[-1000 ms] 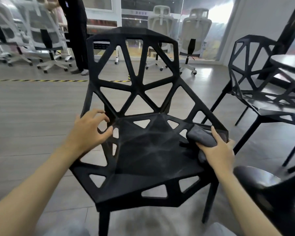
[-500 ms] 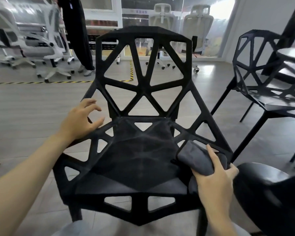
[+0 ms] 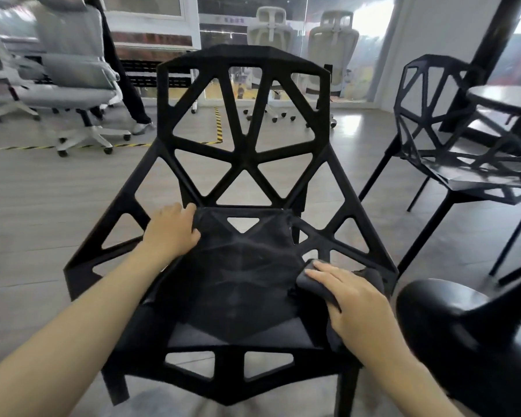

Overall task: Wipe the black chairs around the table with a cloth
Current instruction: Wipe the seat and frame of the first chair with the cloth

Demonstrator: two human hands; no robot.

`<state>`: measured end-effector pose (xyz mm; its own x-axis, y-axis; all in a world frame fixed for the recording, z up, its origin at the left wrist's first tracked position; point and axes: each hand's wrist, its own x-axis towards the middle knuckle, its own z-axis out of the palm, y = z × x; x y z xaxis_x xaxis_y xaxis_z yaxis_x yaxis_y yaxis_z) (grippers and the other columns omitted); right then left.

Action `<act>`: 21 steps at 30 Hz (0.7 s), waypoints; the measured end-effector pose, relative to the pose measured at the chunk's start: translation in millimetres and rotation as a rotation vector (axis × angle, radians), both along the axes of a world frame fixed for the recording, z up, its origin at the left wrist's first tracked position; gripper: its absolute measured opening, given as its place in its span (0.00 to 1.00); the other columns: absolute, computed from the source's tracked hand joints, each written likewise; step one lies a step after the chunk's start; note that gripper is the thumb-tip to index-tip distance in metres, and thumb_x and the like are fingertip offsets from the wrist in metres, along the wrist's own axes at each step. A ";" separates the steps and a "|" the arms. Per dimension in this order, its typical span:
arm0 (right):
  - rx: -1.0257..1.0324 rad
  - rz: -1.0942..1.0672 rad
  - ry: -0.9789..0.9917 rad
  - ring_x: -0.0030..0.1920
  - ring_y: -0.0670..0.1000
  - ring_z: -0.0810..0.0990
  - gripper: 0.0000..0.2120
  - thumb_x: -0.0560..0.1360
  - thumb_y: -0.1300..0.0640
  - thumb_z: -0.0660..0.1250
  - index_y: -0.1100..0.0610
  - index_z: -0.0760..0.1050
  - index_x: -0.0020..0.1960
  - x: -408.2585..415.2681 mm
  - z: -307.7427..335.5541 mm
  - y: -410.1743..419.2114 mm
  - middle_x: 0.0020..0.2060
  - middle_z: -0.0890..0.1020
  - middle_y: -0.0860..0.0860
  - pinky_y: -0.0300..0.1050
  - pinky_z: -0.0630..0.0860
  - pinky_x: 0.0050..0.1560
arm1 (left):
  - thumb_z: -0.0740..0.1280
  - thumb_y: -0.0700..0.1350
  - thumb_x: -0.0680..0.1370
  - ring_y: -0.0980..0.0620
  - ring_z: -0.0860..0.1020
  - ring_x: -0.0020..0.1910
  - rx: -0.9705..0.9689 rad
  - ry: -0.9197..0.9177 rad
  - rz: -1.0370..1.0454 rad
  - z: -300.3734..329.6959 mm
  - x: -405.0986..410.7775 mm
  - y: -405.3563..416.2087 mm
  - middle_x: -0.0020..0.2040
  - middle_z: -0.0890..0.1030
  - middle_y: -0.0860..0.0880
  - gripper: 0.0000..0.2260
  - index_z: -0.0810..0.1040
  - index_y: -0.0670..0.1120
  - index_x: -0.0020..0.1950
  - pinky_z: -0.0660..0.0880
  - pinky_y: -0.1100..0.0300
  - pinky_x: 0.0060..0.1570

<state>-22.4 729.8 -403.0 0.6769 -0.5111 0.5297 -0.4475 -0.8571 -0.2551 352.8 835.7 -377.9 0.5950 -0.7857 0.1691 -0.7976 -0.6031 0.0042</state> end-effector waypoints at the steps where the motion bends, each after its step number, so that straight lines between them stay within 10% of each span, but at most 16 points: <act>1: 0.025 0.008 0.041 0.67 0.45 0.77 0.31 0.69 0.67 0.76 0.45 0.79 0.69 -0.1 6.6 -11.9 0.69 0.79 0.41 0.35 0.67 0.67 | 0.64 0.54 0.81 0.37 0.77 0.60 0.033 0.045 0.031 -2.9 0.0 -4.5 0.61 0.78 0.40 0.21 0.71 0.44 0.69 0.75 0.45 0.58; 15: 0.000 0.220 0.011 0.71 0.44 0.76 0.24 0.71 0.64 0.70 0.47 0.83 0.65 -45.6 -0.3 -3.1 0.69 0.78 0.42 0.46 0.71 0.73 | 0.51 0.70 0.81 0.40 0.68 0.75 0.058 0.061 0.085 -34.9 5.8 -6.6 0.76 0.69 0.40 0.37 0.55 0.51 0.84 0.63 0.45 0.72; 21: 0.040 -0.112 -0.037 0.67 0.50 0.79 0.30 0.66 0.72 0.74 0.48 0.83 0.63 -30.5 27.7 -47.0 0.67 0.81 0.44 0.49 0.68 0.75 | 0.52 0.71 0.80 0.38 0.69 0.76 0.045 0.119 0.082 -26.1 9.1 -8.9 0.75 0.71 0.38 0.38 0.55 0.51 0.84 0.64 0.44 0.73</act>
<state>-52.9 682.7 -375.3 0.5948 -0.6036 0.5309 -0.5300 -0.7910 -0.3057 361.8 826.8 -404.0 0.6711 -0.7390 0.0589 -0.7413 -0.6678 0.0672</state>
